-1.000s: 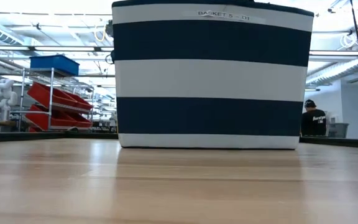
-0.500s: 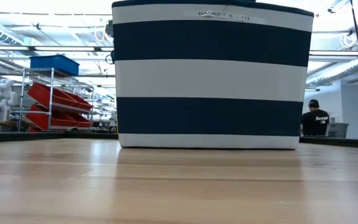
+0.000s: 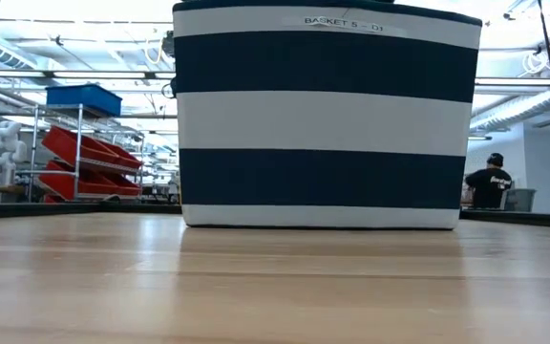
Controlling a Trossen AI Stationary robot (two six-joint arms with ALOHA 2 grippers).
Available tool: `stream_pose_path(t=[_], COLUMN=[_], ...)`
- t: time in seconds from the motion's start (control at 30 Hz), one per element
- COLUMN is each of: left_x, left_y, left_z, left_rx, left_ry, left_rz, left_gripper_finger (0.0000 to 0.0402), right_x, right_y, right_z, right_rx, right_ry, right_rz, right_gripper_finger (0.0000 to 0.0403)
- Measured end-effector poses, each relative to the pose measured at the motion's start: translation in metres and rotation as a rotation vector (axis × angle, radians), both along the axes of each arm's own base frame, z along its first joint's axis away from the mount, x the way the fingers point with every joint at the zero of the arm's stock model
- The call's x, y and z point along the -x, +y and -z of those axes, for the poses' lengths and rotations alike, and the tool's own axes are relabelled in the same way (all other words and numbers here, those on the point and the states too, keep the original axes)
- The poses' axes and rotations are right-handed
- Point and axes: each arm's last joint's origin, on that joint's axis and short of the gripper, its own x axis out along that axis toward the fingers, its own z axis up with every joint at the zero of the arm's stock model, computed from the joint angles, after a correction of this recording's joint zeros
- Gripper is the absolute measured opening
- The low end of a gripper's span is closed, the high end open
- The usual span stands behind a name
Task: Fold towel
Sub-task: Put the folded stacked towels into the blue laundry bin
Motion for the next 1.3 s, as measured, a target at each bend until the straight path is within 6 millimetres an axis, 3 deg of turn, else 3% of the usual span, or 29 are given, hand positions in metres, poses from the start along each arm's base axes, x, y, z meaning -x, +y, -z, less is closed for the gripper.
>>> stream_pose_path(t=[0.23, 0.43, 0.63, 0.9, 1.13, 1.3], left_x=[-0.002, -0.009, -0.009, -0.003, -0.006, -0.013], left_y=[0.001, 0.002, -0.001, -0.009, -0.019, -0.03], left_z=[0.011, 0.035, 0.049, 0.054, 0.051, 0.039], left_rx=[0.011, 0.091, 0.169, 0.248, 0.252, 0.233], left_ry=[0.057, 0.156, 0.229, 0.295, 0.297, 0.262], left_rz=[0.009, 0.046, 0.059, 0.046, 0.07, 0.104], left_gripper_finger=[0.0044, 0.0049, 0.009, 0.0126, 0.0129, 0.0129], right_x=[-0.012, -0.016, -0.008, 0.007, 0.008, 0.007], right_y=[-0.012, -0.013, -0.008, -0.004, -0.001, -0.001], right_z=[0.025, 0.04, 0.043, 0.044, 0.043, 0.041], right_rx=[-0.023, -0.056, -0.178, -0.356, -0.41, -0.41], right_ry=[0.09, 0.157, 0.218, 0.305, 0.29, 0.277], right_rz=[-0.023, -0.034, -0.053, -0.024, -0.049, -0.059], right_gripper_finger=[0.0035, 0.0043, 0.0097, 0.0163, 0.0164, 0.0162])
